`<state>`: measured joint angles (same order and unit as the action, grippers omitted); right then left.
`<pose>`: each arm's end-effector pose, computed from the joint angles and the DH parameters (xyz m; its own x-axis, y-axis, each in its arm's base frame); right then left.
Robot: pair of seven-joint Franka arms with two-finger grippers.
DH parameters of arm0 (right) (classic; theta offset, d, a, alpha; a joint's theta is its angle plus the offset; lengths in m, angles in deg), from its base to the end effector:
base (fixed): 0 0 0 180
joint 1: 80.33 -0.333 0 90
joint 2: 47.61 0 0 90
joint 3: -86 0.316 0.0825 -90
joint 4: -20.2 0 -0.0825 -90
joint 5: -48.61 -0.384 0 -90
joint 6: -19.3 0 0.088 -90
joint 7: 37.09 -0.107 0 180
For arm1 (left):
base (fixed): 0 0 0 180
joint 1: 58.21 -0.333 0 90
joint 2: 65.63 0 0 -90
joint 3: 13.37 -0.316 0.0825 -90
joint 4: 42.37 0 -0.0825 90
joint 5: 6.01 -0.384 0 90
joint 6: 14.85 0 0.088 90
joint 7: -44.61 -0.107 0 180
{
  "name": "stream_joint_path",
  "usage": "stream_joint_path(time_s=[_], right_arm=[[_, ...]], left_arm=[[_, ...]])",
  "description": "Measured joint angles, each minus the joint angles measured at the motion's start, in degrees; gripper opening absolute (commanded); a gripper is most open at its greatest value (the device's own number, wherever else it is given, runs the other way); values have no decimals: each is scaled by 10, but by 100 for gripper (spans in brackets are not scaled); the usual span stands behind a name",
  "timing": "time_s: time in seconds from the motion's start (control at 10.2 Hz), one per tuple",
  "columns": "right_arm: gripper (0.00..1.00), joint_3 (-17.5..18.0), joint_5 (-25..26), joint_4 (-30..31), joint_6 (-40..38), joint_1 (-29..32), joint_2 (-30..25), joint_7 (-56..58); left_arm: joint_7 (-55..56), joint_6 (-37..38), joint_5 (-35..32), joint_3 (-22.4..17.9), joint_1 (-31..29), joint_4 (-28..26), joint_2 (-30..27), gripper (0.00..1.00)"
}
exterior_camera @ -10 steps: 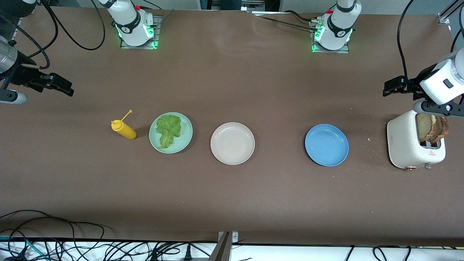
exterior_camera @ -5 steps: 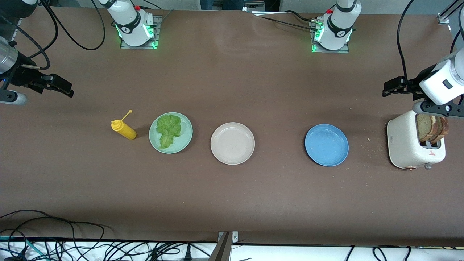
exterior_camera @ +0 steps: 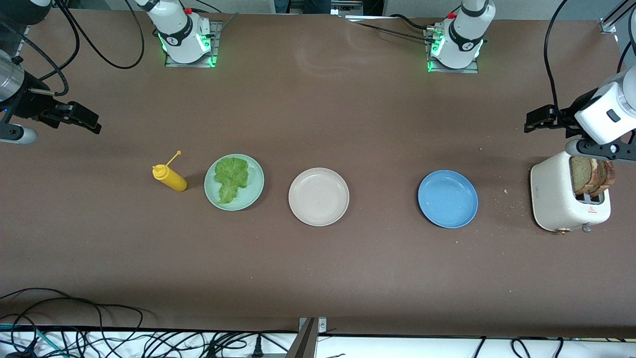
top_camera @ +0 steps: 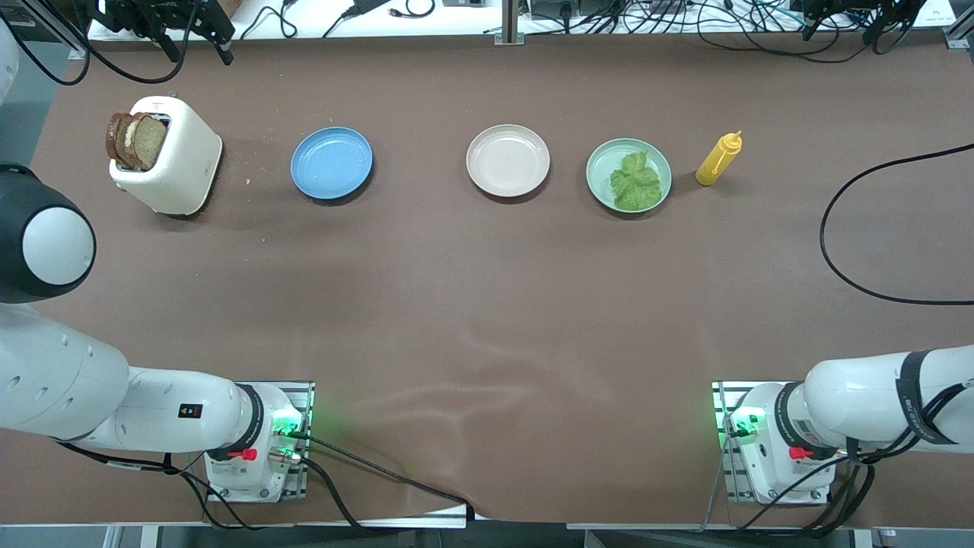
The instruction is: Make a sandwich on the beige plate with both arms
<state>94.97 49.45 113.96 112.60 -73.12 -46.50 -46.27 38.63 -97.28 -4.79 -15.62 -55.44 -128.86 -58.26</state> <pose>0.5630 0.0150 0.5877 0.9914 -0.1283 -0.0250 -0.1279 -0.9917 0.0158 0.5760 -0.0091 0.5700 0.9740 -0.1151 -0.1953 -0.1100 -0.9932 0.0368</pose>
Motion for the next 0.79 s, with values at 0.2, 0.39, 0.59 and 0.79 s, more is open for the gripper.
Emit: stream_joint_path(time_s=[0.2,0.39,0.59,0.79], right_arm=[[100,0,0,0,1,0,0,0],[100,0,0,1,6,0,0,0],[100,0,0,3,17,0,1,0],[100,0,0,5,20,0,1,0]], left_arm=[[0,0,0,0,0,0,0,100],[0,0,0,0,0,0,0,100],[0,0,0,0,0,0,0,100],[0,0,0,0,-1,0,0,100]])
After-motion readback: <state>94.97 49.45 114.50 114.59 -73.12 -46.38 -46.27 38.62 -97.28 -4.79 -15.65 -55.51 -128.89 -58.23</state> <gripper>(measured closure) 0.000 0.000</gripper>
